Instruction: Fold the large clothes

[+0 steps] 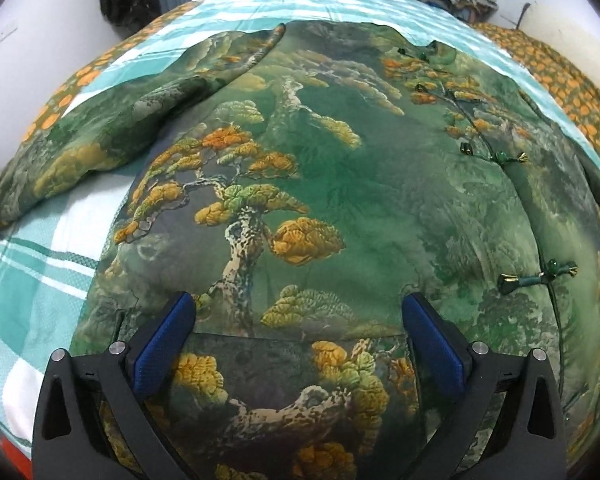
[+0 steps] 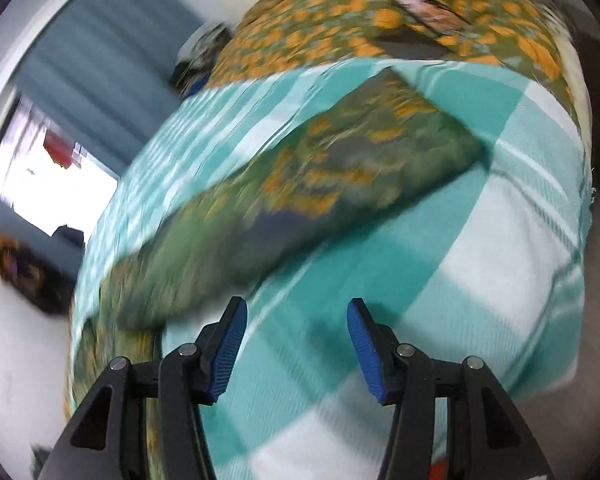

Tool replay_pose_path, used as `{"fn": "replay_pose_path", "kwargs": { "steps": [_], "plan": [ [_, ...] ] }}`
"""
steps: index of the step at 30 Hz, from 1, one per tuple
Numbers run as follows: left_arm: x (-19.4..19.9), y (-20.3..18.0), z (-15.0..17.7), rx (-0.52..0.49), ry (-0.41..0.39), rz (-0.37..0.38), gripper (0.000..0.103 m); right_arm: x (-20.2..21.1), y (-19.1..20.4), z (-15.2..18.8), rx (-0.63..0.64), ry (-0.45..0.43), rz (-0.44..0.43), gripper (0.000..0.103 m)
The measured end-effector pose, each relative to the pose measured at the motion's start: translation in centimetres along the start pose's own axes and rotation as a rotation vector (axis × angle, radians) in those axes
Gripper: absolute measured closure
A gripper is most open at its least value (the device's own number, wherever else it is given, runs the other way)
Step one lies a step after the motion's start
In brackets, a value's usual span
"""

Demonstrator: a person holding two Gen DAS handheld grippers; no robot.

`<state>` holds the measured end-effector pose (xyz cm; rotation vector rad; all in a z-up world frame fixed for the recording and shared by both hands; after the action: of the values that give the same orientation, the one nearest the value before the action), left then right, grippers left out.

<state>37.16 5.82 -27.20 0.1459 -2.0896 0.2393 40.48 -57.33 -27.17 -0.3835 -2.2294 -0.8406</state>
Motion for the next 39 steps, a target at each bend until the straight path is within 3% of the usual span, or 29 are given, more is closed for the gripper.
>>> {"fn": "replay_pose_path", "kwargs": {
  "steps": [9,11,12,14,17,21,24,29,33,39],
  "plan": [
    [-0.1,-0.1,0.0,-0.004,-0.018,0.024,0.000,-3.5,-4.1,-4.8,-0.199,-0.090,0.045,0.050],
    [0.0,-0.1,0.0,-0.005,-0.019,0.027,0.000,-3.6,-4.4,-5.4,-0.187,-0.098,0.095,0.070],
    [0.0,-0.1,0.0,-0.007,-0.017,0.030,0.000,-3.3,-4.1,-5.6,-0.161,-0.108,0.119,0.084],
    [0.2,-0.1,0.1,-0.006,-0.013,0.038,0.000,-1.9,-1.9,-6.4,-0.074,-0.149,0.139,0.090],
    [1.1,0.0,0.0,0.001,-0.007,0.062,0.001,1.3,4.7,-7.4,0.154,-0.222,0.105,0.091],
    [3.0,0.1,-0.1,0.029,-0.016,0.101,0.001,5.6,16.9,-6.4,0.497,-0.308,-0.002,0.092],
    [4.6,0.2,-0.2,0.056,-0.024,0.140,0.001,7.4,25.1,-3.3,0.662,-0.315,-0.120,0.092],
    [7.3,0.6,-0.6,0.074,-0.055,0.176,0.001,5.7,34.3,4.8,0.821,-0.207,-0.236,0.092],
    [7.8,1.1,-0.6,0.076,-0.058,0.173,0.001,2.7,37.2,11.9,0.859,-0.078,-0.275,0.092],
    [7.2,1.1,-0.1,0.084,-0.031,0.175,0.001,-1.6,37.4,23.0,0.988,0.101,-0.217,0.091]
  ]
}}
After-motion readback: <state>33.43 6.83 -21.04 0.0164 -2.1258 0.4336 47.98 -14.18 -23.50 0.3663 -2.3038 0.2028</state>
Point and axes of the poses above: each gripper's, at about its wrist camera, not at the fingertips, and x roughly against the way its jaws point, y to its left, z to its underside, the point moved 10 cm from there along -x, roughly the way its jaws point, and after that the axes turned 8 degrees about x, right-handed, at the moved point
